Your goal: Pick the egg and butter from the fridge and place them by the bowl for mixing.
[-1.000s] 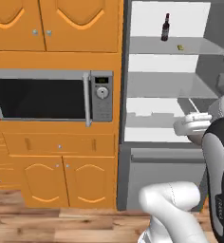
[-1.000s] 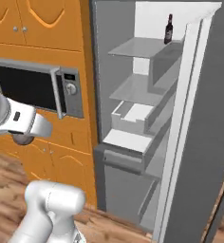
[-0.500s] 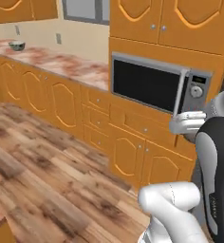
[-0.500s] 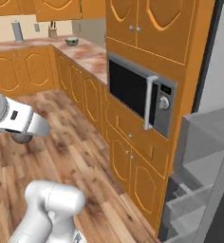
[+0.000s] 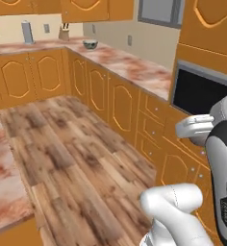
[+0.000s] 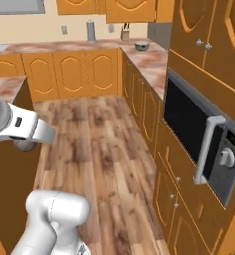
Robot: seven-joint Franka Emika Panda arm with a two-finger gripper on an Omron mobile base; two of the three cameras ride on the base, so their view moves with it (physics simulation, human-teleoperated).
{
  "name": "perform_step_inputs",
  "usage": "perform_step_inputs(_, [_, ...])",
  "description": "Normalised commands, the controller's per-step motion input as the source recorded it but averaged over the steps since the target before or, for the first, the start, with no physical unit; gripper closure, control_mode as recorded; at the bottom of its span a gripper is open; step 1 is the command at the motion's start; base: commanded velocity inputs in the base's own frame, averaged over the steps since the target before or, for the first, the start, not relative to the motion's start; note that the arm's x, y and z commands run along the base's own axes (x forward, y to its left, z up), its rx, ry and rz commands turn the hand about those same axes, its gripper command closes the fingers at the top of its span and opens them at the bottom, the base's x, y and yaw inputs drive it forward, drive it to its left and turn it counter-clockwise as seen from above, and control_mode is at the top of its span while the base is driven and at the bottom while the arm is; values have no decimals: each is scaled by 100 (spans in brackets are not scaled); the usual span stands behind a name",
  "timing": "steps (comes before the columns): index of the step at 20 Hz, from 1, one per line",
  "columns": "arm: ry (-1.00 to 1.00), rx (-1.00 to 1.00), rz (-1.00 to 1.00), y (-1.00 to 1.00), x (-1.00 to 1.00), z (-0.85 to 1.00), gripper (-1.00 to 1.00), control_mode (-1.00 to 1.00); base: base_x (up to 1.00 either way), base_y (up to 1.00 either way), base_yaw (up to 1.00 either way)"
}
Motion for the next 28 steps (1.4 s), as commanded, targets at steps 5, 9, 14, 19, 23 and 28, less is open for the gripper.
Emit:
perform_step_inputs(5, [0,0,0,0,0,0,100,100,100,-27,39])
perform_step_inputs(9, [0,0,0,0,0,0,100,100,100,6,44])
perform_step_inputs(14, [0,0,0,0,0,0,100,100,100,8,14])
perform_step_inputs(19, [0,0,0,0,0,0,100,100,100,11,5])
perform_step_inputs(23, [0,0,0,0,0,0,100,100,100,0,7])
perform_step_inputs(28, [0,0,0,0,0,0,100,100,100,0,1])
